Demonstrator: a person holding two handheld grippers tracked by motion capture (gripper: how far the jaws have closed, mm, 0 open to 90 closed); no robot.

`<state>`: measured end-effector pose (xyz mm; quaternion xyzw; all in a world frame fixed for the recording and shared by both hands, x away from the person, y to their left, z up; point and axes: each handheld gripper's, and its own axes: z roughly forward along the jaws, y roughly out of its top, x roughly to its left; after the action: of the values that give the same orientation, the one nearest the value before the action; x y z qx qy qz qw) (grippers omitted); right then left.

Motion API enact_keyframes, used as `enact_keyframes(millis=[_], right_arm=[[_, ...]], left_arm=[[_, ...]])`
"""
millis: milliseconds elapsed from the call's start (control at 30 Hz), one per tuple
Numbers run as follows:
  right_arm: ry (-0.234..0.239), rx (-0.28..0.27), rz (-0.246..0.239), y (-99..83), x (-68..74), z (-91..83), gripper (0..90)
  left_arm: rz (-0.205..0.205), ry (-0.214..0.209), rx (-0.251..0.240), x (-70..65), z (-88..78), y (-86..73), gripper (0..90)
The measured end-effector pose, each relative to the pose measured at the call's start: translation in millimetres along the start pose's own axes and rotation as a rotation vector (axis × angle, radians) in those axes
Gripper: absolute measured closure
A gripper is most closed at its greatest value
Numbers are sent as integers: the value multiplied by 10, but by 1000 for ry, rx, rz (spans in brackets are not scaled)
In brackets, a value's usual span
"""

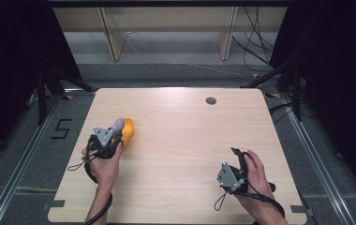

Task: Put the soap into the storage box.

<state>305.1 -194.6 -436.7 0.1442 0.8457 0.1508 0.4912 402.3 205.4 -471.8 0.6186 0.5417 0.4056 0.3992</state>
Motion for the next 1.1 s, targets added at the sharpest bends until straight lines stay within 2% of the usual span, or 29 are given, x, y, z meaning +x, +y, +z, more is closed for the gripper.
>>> enact_keyframes(millis=[233,300,333,767,833,933,1100], right_arm=[[0,-1,-2,1,-2,-1,354],[-2,-8,-24,3,-13,2,354],[0,-1,1,-1,-1,0,354],[1,0,5,4,9,-1,355],[1,0,5,4,10,0,355],[5,1,6,5,12,1,355],[3,0,5,4,11,1,355]], left_arm=[[5,-12,16,7,80,-19,591],[7,-12,18,7,99,-22,591],[7,-16,19,7,111,-24,591],[3,-36,39,28,218,-23,590],[16,-35,49,35,224,-15,591],[4,-43,49,32,249,-17,590],[8,-47,59,24,279,-26,590]])
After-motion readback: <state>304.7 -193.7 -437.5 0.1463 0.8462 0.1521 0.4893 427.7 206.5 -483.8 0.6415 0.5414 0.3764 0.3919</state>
